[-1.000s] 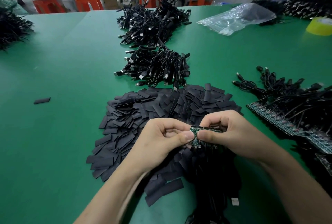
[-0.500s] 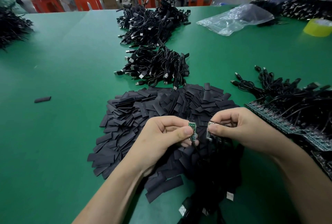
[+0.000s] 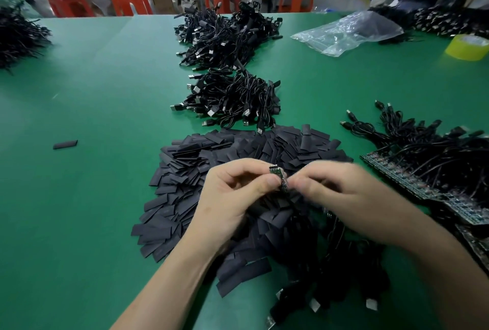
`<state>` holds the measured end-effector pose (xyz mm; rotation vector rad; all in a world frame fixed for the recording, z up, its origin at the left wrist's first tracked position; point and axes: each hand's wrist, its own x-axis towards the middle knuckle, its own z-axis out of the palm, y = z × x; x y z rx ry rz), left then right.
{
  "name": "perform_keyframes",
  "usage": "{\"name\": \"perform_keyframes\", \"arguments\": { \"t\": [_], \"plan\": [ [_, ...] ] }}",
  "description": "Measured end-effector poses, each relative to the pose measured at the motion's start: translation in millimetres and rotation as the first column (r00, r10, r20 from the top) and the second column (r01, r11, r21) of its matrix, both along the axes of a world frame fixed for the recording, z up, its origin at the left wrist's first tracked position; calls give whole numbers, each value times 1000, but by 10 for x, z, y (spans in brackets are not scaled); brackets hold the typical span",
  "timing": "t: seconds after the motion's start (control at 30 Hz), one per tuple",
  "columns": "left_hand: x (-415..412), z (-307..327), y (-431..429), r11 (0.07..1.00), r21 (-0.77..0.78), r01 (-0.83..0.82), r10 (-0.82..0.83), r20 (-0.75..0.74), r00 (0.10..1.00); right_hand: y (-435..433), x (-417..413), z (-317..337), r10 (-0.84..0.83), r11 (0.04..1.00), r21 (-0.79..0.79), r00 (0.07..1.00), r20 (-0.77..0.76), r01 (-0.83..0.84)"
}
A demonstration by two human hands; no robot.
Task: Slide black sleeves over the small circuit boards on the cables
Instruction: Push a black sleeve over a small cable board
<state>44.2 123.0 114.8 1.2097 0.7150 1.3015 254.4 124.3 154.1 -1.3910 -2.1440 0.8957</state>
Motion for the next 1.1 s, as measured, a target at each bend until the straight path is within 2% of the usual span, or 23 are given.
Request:
{"name": "perform_keyframes", "arguments": {
  "t": [0.07, 0.2, 0.3, 0.37, 0.43, 0.47, 0.53, 0.57, 0.63, 0.8, 0.9, 0.97, 1.03, 1.1],
  "plan": [
    [-14, -27, 41, 993, 78, -87, 92, -68, 993, -53, -193, -25, 99, 974, -184, 979, -176, -132],
    [-111, -78, 104, 977, 172, -122, 168, -282, 945, -93, -313, -50, -1, 966, -238, 912, -411, -106],
    [-250, -123, 161, 948, 317, -1, 201, -599, 775, -83, -253, 68, -132, 948, -309, 782, -608, -80],
    [-324, -137, 188, 934, 325, 148, 164, -759, 630, -24, -167, 176, -207, 945, -324, 707, -676, -33],
    [-373, -147, 200, 916, 311, 252, 154, -855, 496, 69, -81, 246, -232, 954, -296, 728, -646, 42],
    [-387, -148, 203, 911, 305, 278, 154, -876, 457, 116, -56, 255, -227, 964, -246, 790, -570, 99],
    [-403, -146, 210, 907, 300, 295, 155, -890, 429, 189, -50, 205, -204, 979, -71, 933, -298, 191],
    [-408, -148, 215, 908, 298, 296, 155, -892, 424, 206, -70, 153, -197, 979, 26, 969, -150, 203],
    [-403, -148, 224, 906, 305, 295, 159, -889, 430, 194, -144, 59, -187, 977, 111, 982, 9, 185],
    [-385, -168, 231, 894, 366, 258, 202, -844, 497, 161, -262, -191, -135, 989, 68, 991, -7, 135],
    [-358, -157, 221, 904, 389, 176, 210, -764, 610, 132, -274, -292, -106, 993, 47, 992, -64, 109],
    [-340, -161, 218, 931, 362, 35, 234, -670, 705, 99, -267, -324, -90, 995, 32, 988, -128, 94],
    [-327, -173, 210, 964, 252, -85, 218, -566, 795, 70, -267, -347, -79, 996, 20, 979, -186, 84],
    [-300, -192, 198, 985, 134, -110, 161, -469, 868, 56, -282, -373, -98, 993, 40, 971, -219, 109]
  ]
}}
